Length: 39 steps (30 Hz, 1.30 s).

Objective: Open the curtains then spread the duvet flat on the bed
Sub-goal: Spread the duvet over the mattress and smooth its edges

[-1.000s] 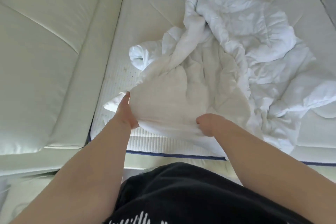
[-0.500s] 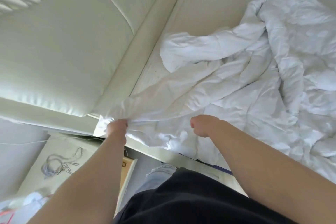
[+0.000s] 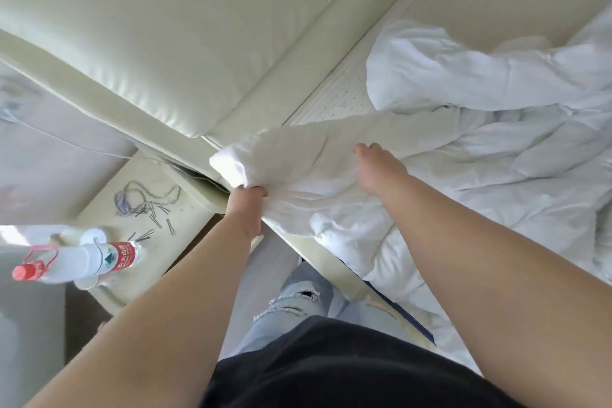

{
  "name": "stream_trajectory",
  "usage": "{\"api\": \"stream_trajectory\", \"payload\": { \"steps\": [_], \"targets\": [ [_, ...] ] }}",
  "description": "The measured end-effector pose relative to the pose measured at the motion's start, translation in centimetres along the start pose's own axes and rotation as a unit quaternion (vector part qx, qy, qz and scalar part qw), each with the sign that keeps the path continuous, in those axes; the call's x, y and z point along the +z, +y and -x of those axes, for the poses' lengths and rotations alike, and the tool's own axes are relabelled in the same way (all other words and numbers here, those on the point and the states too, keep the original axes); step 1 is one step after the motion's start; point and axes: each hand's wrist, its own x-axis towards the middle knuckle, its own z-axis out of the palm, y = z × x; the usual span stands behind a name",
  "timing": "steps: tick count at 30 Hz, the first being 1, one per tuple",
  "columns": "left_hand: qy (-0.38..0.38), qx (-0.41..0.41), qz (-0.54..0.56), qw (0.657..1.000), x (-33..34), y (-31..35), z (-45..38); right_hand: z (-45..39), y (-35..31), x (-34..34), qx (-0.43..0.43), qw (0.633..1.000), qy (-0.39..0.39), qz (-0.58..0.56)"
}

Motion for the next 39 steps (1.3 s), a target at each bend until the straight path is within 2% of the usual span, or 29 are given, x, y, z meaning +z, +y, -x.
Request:
{"api": "stream_trajectory", "payload": {
  "steps": [2,4,6,7,10,12,15,16,18,20,21,23,25,27,31,33,36,38,39],
  "targets": [
    [0.02,0.023,-0.013,0.999,-1.2,0.2,0.4,-1.7,-1.9,-0.9,-0.047,0.998,0.037,0.004],
    [0.005,0.043,-0.022,0.999,-2.0,0.3,1.2,-3.4,-2.9,-2.0,-0.076,0.994,0.078,-0.002],
    [-0.064,0.067,-0.033,0.995,-2.4,0.4,2.7,-4.7,-3.0,-2.9,-0.086,0.993,0.086,-0.004],
    [-0.099,0.072,-0.021,0.992,-2.6,0.4,2.9,-6.0,-3.3,-3.3,-0.105,0.993,0.056,0.007],
    [-0.149,0.038,0.068,0.986,-2.8,-0.5,1.8,-8.4,-3.6,-2.6,-0.114,0.982,-0.127,0.081],
    [-0.128,0.001,0.101,0.987,-2.6,-1.8,0.1,-9.4,-3.2,-0.8,-0.091,0.961,-0.223,0.132],
    [-0.105,-0.026,0.1,0.989,-1.8,-4.2,-3.3,-11.5,-2.0,3.5,-0.057,0.931,-0.299,0.202],
    [-0.098,-0.039,0.103,0.989,-1.4,-5.1,-4.7,-12.3,-1.3,5.1,-0.054,0.927,-0.29,0.231],
    [-0.084,-0.068,0.112,0.988,-0.9,-7.0,-7.3,-13.7,-0.2,7.3,-0.076,0.943,-0.192,0.263],
    [-0.05,-0.096,0.123,0.987,-0.5,-9.1,-10.8,-16.5,0.6,9.1,-0.117,0.954,-0.096,0.258],
    [-0.025,-0.105,0.122,0.987,-0.6,-9.6,-12.0,-17.6,0.9,9.5,-0.124,0.959,-0.083,0.242],
    [0.013,-0.118,0.091,0.989,-0.4,-10.6,-15.0,-20.0,1.3,10.5,-0.104,0.962,-0.128,0.217],
    [0.015,-0.125,0.056,0.99,0.0,-11.2,-17.8,-21.8,1.3,11.3,-0.053,0.955,-0.198,0.213],
    [0.019,-0.132,0.002,0.991,0.7,-11.6,-19.6,-22.8,1.1,12.1,-0.002,0.946,-0.22,0.236],
    [0.019,-0.089,-0.155,0.984,2.3,-11.5,-21.7,-24.0,1.3,12.2,0.055,0.904,-0.27,0.328],
    [0.036,-0.071,-0.21,0.974,2.9,-10.9,-22.3,-25.5,1.5,11.0,0.087,0.932,-0.206,0.284],
    [0.046,-0.059,-0.219,0.973,4.5,-9.3,-23.2,-30.2,0.6,6.9,0.072,0.974,0.004,0.216],
    [0.036,-0.045,-0.189,0.98,6.2,-7.8,-23.8,-34.2,-0.4,3.2,0.05,0.977,0.152,0.138],
    [0.034,-0.038,-0.172,0.984,7.1,-7.0,-24.2,-36.1,-0.9,1.3,0.035,0.975,0.199,0.088]
  ]
}}
